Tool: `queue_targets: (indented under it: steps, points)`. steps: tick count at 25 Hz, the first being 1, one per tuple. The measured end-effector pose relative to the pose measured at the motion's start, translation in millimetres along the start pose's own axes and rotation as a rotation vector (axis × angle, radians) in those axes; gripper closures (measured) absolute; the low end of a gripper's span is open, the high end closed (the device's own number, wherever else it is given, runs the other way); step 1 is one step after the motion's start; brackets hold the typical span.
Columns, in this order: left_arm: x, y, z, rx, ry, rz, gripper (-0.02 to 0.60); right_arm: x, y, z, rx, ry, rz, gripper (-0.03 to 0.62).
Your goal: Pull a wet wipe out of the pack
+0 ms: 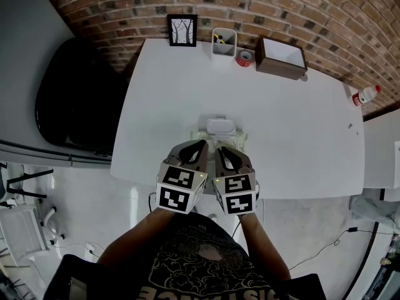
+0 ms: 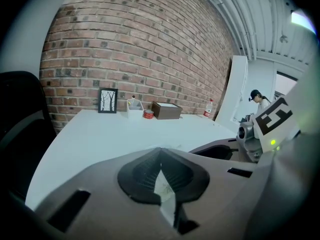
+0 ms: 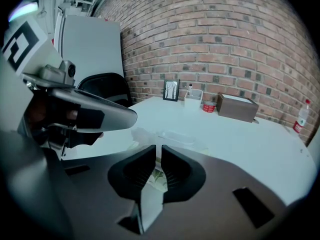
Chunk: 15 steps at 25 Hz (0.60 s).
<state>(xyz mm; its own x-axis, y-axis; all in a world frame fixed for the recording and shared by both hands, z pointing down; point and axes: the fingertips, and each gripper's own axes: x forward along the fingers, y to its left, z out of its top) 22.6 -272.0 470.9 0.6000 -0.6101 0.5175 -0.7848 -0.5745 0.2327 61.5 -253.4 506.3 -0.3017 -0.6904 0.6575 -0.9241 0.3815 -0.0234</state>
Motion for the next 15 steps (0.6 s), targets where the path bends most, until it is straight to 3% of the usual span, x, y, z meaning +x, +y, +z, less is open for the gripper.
queue_targets:
  steps: [10,15]
  points:
    - [0.9,7.0,-0.7,-0.006,0.004,0.006,0.569,9.5,0.4,0.9,-0.009,0.017,-0.003,0.553]
    - [0.5,7.9,-0.7,-0.012,0.001,0.007,0.569,9.6,-2.5,0.4,-0.005,0.015,0.001,0.573]
